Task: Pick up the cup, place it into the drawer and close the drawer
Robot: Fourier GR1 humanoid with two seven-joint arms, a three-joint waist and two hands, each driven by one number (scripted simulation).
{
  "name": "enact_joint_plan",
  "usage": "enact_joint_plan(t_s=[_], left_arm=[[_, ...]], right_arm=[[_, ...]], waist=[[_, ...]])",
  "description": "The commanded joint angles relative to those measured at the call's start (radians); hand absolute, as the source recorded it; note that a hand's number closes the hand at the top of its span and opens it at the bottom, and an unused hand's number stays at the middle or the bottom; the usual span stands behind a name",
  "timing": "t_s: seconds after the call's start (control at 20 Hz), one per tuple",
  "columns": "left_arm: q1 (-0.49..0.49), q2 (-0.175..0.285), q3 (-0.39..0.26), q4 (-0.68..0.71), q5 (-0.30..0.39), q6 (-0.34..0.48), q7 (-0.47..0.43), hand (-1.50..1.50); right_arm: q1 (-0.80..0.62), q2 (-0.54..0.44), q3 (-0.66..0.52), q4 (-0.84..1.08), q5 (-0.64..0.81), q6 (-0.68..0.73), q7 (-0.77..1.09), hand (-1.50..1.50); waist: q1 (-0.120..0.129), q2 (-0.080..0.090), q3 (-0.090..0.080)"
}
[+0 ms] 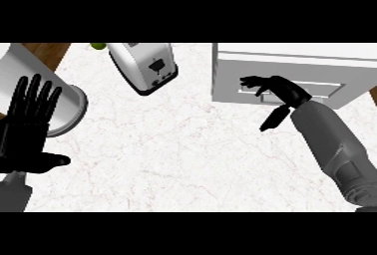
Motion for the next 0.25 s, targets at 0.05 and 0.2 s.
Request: enact_joint_plan(t_s=[0.05,0.2], left_arm=[[-0.007,-0.034,-0.022,0.014,-0.036,0.010,-0.025,-1.50],[-0.003,0.005,0.005,0.007,-0.017,-0.003,0.006,-1.50]], right_arm=[[-0.094,-0.065,-0.030,0.071,0.007,-0.037,0.107,-1.50],[-0.109,-0.082,-0.042,0.087,-0.005,-0.020,0.107,-1.50]], waist=[[0.017,0.028,0.004],[0.030,0.027,0.004]])
